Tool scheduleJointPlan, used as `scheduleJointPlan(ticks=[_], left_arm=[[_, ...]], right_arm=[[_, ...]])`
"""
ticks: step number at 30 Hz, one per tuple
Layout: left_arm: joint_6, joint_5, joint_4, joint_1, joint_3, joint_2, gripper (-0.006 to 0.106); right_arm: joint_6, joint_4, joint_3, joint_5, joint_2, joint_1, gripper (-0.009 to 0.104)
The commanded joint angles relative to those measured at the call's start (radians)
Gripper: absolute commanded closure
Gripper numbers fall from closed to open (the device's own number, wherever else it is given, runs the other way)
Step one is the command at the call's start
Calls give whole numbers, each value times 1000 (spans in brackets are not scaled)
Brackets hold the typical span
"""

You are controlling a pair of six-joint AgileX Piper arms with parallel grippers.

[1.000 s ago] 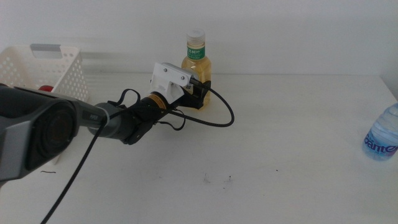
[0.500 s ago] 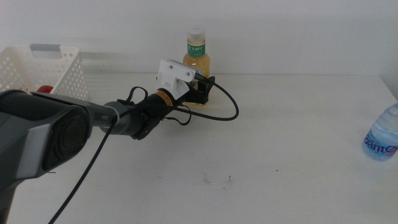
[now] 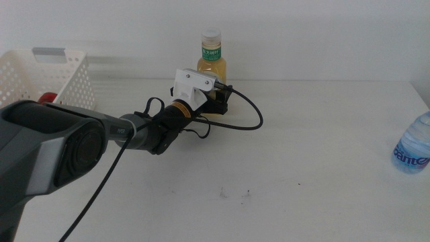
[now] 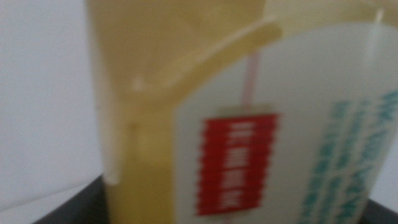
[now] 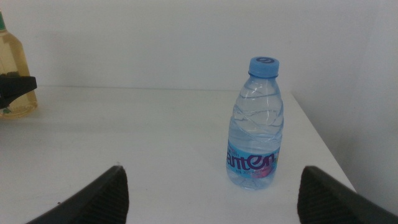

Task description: Use arms to grab the bottles and put them into the dustbin to the left of the table.

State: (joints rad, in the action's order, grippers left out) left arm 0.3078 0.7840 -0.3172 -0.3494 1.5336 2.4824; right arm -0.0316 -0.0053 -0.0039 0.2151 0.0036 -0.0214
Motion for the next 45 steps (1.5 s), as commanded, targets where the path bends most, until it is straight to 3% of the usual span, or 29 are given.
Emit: scheduleJointPlan(ticks=[1, 3, 7, 8, 11, 17, 19, 22, 25, 30, 32, 35, 38, 40, 45], left_arm=[[-6, 1, 39, -2, 5, -6, 18], [-20, 1, 39, -2, 5, -6, 30], [-17, -3, 35, -2, 5, -6, 73], [19, -5, -10, 0, -6, -25, 101], [36, -5, -20, 2, -66, -94, 102], [17, -82, 101, 2, -346, -349, 102], [12, -159, 106, 2, -423, -455, 102], [47, -401, 25, 2, -467, -634, 102], [198, -680, -107, 0, -437, -767, 102], [202, -1030, -109, 2, -316, -868, 102], [132, -1153, -57, 2, -254, -881, 102], [-58, -1335, 111, 13, -141, -881, 102], [-327, -1484, 387, 89, -26, -881, 102], [-458, -1625, 575, 217, 96, -863, 102], [-460, -1941, 580, 384, 334, -777, 102]], right_arm=[[-2, -12, 4, -13, -4, 4, 24], [-2, -12, 4, -13, -4, 4, 24], [-2, -12, 4, -13, -4, 4, 24], [-2, -12, 4, -13, -4, 4, 24], [-2, -12, 4, -13, -4, 4, 24], [-2, -12, 4, -13, -4, 4, 24], [-2, -12, 4, -13, -4, 4, 24], [-2, -12, 4, -13, -4, 4, 24], [-2, -12, 4, -13, -4, 4, 24], [-2, -12, 4, -13, -4, 4, 24], [-2, -12, 4, -13, -4, 4, 24], [-2, -12, 4, -13, -4, 4, 24], [-2, -12, 4, -13, -4, 4, 24], [-2, -12, 4, -13, -4, 4, 24], [-2, -12, 4, -13, -4, 4, 24]])
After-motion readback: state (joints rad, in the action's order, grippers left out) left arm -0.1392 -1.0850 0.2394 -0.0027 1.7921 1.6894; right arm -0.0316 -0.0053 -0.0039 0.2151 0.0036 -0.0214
